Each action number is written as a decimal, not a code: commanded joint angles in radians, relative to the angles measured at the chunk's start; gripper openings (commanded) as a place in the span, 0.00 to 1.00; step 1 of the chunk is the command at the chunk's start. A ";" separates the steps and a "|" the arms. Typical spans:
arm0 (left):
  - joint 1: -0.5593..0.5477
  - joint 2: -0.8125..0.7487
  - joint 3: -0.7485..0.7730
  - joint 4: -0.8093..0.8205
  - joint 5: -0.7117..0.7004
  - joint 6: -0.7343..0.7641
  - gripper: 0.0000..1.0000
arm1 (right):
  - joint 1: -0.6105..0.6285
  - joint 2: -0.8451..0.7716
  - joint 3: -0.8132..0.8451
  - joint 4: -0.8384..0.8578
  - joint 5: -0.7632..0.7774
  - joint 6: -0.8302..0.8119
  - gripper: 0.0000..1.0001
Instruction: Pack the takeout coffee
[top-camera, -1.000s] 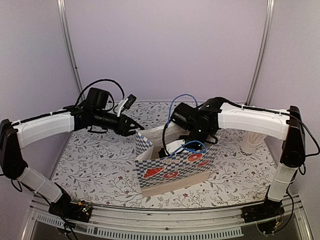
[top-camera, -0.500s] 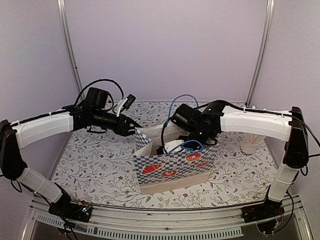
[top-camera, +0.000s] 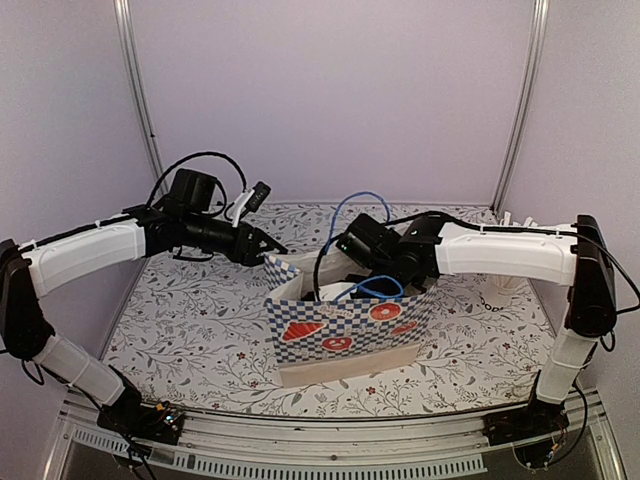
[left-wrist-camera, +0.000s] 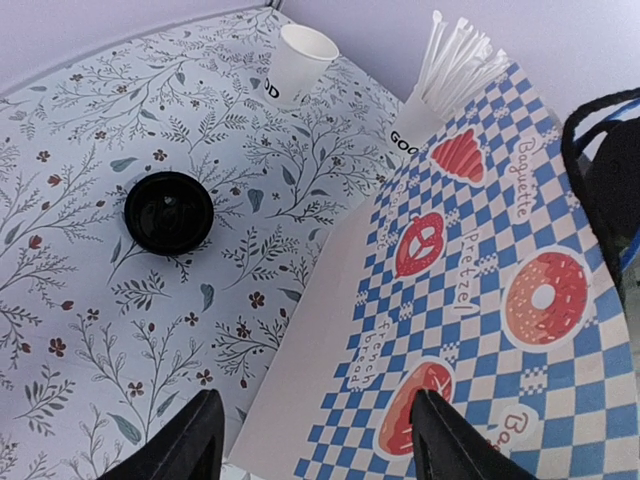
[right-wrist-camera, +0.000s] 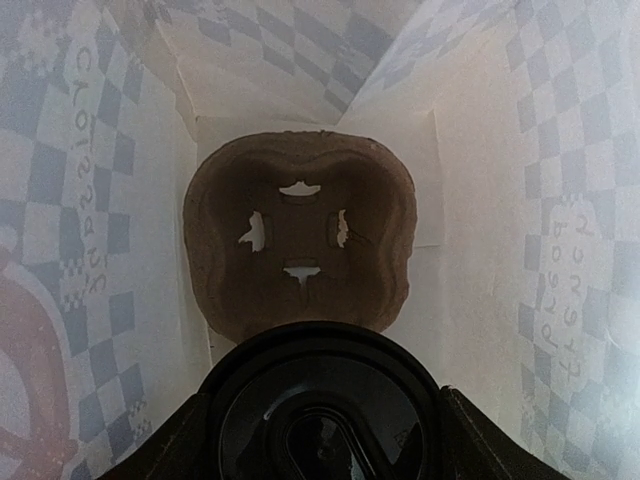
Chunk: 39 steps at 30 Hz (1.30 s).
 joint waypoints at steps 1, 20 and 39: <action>0.021 -0.008 0.040 -0.039 -0.027 0.022 0.66 | -0.021 0.114 -0.072 -0.104 0.155 -0.012 0.50; 0.035 -0.047 0.094 -0.144 -0.026 0.078 0.68 | -0.011 0.039 0.194 -0.290 0.017 -0.004 0.99; -0.165 -0.106 0.293 -0.273 0.024 0.158 0.70 | 0.012 -0.008 0.327 -0.412 -0.057 -0.054 0.99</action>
